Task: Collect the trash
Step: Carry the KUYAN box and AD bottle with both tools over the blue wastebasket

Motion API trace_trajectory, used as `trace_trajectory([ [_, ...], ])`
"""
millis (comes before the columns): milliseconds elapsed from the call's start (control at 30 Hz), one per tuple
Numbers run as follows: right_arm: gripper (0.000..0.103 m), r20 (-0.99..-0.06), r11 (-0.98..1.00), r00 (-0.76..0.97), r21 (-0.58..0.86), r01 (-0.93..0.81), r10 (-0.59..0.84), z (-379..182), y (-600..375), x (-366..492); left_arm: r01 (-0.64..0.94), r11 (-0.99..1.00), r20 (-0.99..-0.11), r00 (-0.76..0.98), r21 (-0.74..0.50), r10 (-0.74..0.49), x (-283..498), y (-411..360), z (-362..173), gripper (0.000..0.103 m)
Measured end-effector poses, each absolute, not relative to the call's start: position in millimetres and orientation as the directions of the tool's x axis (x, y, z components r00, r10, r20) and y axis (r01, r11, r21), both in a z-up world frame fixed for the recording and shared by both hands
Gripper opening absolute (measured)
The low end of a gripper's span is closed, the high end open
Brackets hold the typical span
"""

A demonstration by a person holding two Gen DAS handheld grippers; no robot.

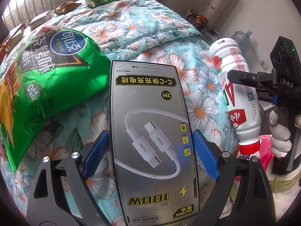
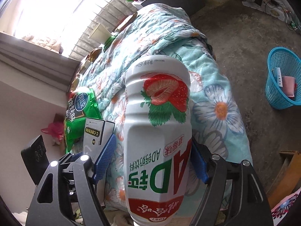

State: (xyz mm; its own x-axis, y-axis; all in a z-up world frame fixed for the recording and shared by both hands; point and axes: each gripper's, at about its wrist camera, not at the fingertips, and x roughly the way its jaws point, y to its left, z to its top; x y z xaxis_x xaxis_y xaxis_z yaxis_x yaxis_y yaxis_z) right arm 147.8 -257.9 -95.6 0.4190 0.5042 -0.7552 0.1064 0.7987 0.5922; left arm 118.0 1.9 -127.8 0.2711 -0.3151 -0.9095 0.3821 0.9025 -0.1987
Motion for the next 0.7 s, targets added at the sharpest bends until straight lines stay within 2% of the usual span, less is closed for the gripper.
trace_trajectory([
  [133,0.073,-0.761,0.81,0.425,0.578,0.101,0.49,-95,-257,144,0.368,0.904,-0.91,0.257,-0.218,-0.324,120,2,-128,0.085],
  [600,0.072,-0.77,0.825,0.459,0.551,0.128,0.444,-94,-261,125,0.361,0.919,-0.921,0.282,-0.159,-0.27,123,-5,-132,0.085],
  [700,0.069,-0.757,0.814,0.474,0.565,0.133,0.449,-94,-264,120,0.366,0.919,-0.919,0.293,-0.147,-0.264,121,-5,-130,0.085],
])
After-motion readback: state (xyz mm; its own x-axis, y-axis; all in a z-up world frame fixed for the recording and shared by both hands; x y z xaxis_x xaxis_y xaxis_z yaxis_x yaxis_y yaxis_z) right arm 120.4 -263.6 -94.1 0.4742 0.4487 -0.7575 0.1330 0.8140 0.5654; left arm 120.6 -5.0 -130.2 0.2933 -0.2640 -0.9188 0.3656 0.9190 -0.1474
